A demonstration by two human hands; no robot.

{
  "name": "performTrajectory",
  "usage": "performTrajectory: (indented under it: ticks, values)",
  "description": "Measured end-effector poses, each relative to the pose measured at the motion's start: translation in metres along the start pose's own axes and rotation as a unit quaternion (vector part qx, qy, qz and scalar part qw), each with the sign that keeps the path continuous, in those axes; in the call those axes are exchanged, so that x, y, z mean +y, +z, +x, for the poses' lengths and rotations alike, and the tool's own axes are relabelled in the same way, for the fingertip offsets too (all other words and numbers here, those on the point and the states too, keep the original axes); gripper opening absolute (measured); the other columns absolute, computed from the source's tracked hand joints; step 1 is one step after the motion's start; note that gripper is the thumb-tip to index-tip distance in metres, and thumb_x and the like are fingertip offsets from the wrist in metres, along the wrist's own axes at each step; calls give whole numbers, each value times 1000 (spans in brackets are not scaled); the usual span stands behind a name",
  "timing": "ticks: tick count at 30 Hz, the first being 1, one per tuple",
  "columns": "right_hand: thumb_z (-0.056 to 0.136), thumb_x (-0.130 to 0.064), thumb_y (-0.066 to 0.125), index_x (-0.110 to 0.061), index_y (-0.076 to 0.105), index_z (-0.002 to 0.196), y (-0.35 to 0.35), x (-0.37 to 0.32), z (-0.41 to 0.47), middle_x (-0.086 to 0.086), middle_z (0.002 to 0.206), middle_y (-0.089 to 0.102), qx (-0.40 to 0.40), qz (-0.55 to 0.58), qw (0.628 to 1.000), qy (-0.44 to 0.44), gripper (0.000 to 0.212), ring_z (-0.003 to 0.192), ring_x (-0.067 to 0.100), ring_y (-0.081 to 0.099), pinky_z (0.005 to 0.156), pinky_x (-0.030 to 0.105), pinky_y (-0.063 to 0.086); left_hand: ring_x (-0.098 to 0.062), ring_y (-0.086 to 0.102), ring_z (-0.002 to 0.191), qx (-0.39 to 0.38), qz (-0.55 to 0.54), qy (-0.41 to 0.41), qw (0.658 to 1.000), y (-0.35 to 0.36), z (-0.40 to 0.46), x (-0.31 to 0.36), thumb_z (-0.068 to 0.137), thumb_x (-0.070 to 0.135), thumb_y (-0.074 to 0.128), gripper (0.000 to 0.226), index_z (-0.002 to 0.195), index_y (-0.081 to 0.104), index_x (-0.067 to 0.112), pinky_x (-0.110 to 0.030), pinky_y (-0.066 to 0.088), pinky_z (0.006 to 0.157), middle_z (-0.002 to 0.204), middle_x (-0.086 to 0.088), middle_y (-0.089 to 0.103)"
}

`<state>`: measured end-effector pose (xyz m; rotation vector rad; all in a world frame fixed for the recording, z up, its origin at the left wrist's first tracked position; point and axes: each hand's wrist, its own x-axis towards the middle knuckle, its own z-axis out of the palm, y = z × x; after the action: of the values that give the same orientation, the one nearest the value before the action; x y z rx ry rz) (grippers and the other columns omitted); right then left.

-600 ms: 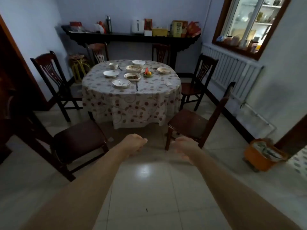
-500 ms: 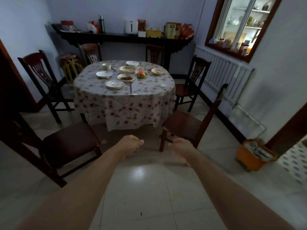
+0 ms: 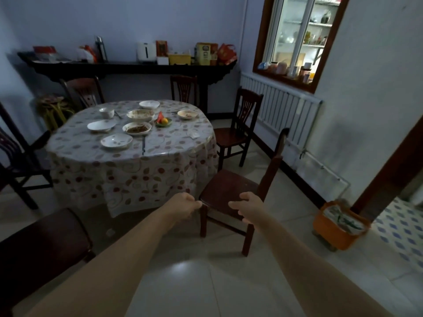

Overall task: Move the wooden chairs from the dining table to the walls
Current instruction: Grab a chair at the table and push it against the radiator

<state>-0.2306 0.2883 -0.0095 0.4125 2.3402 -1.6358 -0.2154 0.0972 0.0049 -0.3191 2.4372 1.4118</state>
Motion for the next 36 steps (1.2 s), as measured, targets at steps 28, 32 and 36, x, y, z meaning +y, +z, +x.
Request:
performTrajectory:
  ticks: [28, 32, 36]
  values:
    - [87, -25, 65, -13, 30, 142, -103, -95, 353, 14, 143, 32, 275, -192, 934, 125, 66, 131, 33, 36, 104, 40, 40, -17, 57, 104, -236, 218, 253, 913, 74, 447, 205, 93, 19, 57, 42, 133, 47, 13, -25, 45, 86, 123, -10, 59]
    - [86, -26, 64, -10, 28, 143, -128, -93, 389, 16, 142, 33, 293, -222, 917, 152, 69, 132, 34, 32, 108, 40, 37, -19, 56, 108, -266, 239, 273, 893, 112, 494, 231, 94, 11, 50, 41, 135, 45, 15, -26, 45, 87, 126, -10, 57]
    - [85, -24, 63, -10, 29, 140, -153, -89, 427, 15, 140, 34, 298, -230, 910, 171, 66, 131, 34, 32, 105, 40, 36, -18, 51, 118, -274, 269, 291, 877, 147, 526, 260, 93, 9, 52, 51, 141, 40, 19, -28, 44, 93, 137, -6, 50]
